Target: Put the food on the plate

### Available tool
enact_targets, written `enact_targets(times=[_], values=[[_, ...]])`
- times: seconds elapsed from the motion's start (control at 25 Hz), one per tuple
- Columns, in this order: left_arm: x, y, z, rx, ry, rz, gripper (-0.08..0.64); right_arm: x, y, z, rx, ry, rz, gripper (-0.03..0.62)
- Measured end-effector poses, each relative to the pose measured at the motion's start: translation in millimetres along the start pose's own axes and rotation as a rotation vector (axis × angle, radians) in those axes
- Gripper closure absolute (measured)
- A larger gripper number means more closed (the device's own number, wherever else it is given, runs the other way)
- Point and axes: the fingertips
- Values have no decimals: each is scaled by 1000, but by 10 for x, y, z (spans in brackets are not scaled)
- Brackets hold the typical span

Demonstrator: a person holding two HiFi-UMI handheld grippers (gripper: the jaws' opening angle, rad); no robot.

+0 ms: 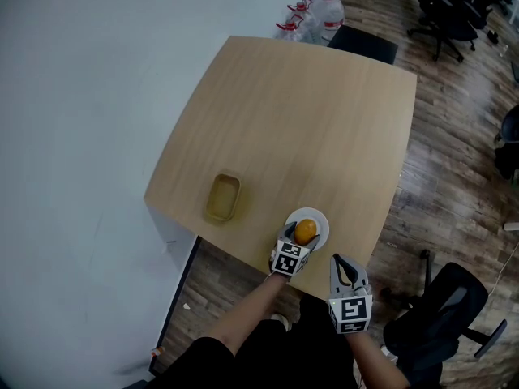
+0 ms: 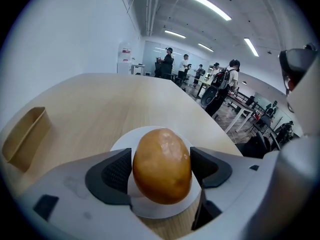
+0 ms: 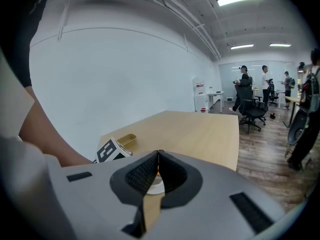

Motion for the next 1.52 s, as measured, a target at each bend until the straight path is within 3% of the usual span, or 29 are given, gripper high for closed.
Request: enact_targets(times=[0.4,0.68,0.92,1.04,1.16,1.2,1.28,1.44,1.52], values=[[463,-395,240,8,57,163,222,199,-97,-125,-13,27,14,532],[1269,-490,431,15,91,307,222,546,-176,-337,-33,108,55,532],[2359,-352,584,86,125,466,222,990,-300,-753,-65,173,111,532],[2877,-108,659,107,152,495,222,1208,-273,-1082,-91,187,123,532],[3350,133,760,101,174,519,225,1439,-314,-1369,-52,185,150,532],[3487,194,787,100,181,528,235,1505,-336,-1437,-35,188,157,532],[3747,291,820,104,194,551,345,1626,-375,-1550,-14,197,165,532],[4202,498,786,106,159,584,389,1945,-429,-1781,-1,227,192,532],[4385,585,772,93,136,598,474,2108,-462,-1891,9,236,209,532]])
Point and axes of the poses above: the fingertips, and each gripper's own axes: x backward along the fingers, z to its right, y out of its underside, and after that the axes turned 13 degrees about x, right-handed
